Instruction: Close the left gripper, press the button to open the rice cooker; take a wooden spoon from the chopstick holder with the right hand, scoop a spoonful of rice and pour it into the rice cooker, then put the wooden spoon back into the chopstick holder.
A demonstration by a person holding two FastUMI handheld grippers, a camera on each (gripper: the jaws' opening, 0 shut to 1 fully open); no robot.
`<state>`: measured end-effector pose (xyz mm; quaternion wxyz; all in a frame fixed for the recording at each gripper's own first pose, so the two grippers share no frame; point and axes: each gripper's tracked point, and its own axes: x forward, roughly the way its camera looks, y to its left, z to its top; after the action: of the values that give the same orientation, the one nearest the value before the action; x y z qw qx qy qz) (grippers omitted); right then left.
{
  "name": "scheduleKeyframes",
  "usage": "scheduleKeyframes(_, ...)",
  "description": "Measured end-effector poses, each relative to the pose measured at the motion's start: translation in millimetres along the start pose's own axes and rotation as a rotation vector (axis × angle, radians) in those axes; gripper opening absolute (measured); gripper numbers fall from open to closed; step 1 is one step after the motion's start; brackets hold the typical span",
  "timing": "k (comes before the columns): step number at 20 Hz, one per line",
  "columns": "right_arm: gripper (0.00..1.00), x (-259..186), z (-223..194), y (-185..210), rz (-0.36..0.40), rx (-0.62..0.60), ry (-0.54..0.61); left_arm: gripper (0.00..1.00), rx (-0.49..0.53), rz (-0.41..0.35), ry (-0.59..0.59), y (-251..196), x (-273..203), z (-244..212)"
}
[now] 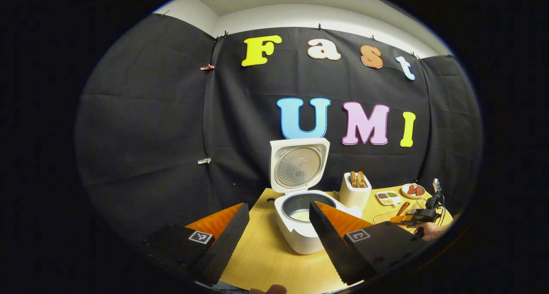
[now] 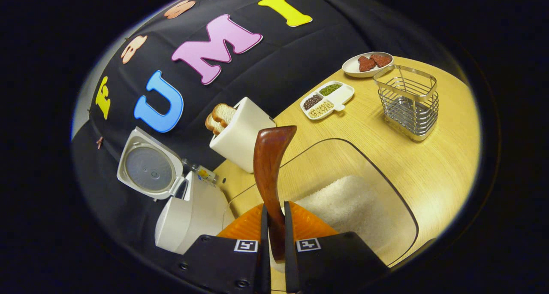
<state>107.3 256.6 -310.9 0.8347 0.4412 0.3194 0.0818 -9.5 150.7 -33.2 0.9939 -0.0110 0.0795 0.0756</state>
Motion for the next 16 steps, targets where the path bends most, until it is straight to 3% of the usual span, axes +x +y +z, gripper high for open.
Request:
scheduleKeyframes(5, 0.18, -9.4, 12.7, -3.6, 0.027, 0.055, -0.030, 0.97, 0.003, -0.005, -0.010, -4.3, 0.1, 5.1)
scheduleKeyframes(6, 0.13, -12.3, 16.0, -3.3, 0.040, 0.068, -0.039, 0.97, 0.005, -0.008, -0.012, -5.5, 0.2, 5.7)
scheduleKeyframes(7, 0.17, -15.9, 20.1, -3.2, 0.054, 0.084, -0.049, 0.97, 0.007, -0.011, -0.013, -6.4, 0.7, 6.5)
scheduleKeyframes(10, 0.18, -27.3, 36.7, -3.9, 0.076, 0.128, -0.083, 0.97, 0.001, -0.019, -0.012, -9.0, 3.4, 5.6)
scheduleKeyframes(16, 0.17, -52.7, 65.6, 4.9, 0.108, 0.099, -0.126, 0.97, -0.024, -0.035, -0.010, -11.0, 9.4, 1.3)
